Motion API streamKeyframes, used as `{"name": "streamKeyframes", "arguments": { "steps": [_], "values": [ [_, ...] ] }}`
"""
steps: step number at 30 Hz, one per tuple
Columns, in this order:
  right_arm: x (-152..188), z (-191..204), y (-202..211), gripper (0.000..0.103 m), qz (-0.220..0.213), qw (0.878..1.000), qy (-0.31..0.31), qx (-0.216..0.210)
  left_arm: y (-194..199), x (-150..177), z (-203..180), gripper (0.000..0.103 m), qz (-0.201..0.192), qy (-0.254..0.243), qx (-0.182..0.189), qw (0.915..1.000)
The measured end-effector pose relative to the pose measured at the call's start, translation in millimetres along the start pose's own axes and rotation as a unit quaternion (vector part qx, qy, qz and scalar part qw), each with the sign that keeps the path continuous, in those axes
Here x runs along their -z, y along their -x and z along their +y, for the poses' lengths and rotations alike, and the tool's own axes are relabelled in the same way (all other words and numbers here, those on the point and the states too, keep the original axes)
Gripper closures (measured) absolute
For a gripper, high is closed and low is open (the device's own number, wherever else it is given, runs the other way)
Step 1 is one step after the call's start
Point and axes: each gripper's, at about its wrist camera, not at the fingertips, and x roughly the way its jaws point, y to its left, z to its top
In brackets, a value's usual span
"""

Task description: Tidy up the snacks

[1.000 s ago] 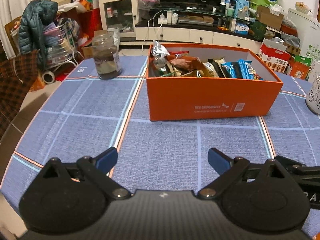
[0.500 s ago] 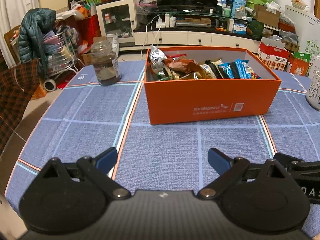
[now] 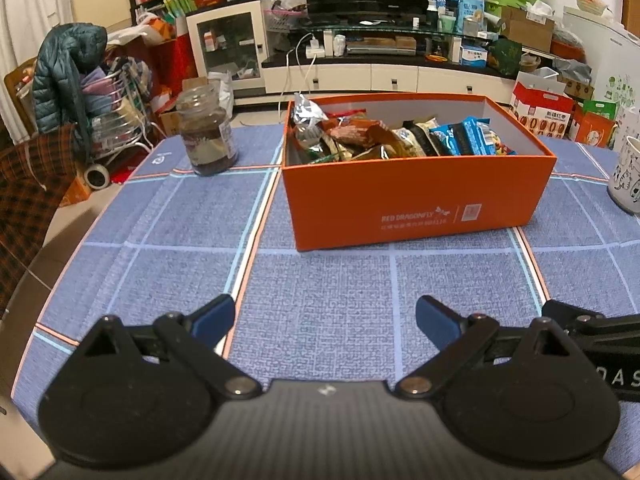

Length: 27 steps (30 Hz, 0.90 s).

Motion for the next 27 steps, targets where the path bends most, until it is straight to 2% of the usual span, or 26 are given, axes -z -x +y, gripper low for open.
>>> {"name": "streamKeyframes", "arguments": {
  "steps": [17,22,27],
  "values": [
    [-0.5,-2.5,-1.6,0.007,0.003,1.0,-0.003,0.001,1.8,2.5,3.7,0.007,-0.003,0.016,0.012,0.9998],
    [-0.4,-2.7,-2.0,0.007,0.005,1.0,-0.003,0.001,3.6,3.5,-0.1,0.007,-0.013,0.004,0.002,0.9999],
    [-0.2,-2.3,-2.7,0.007,0.006,1.0,-0.001,0.001,0.7,0.2,0.8,0.007,-0.006,0.004,-0.014,0.9999]
  ]
}}
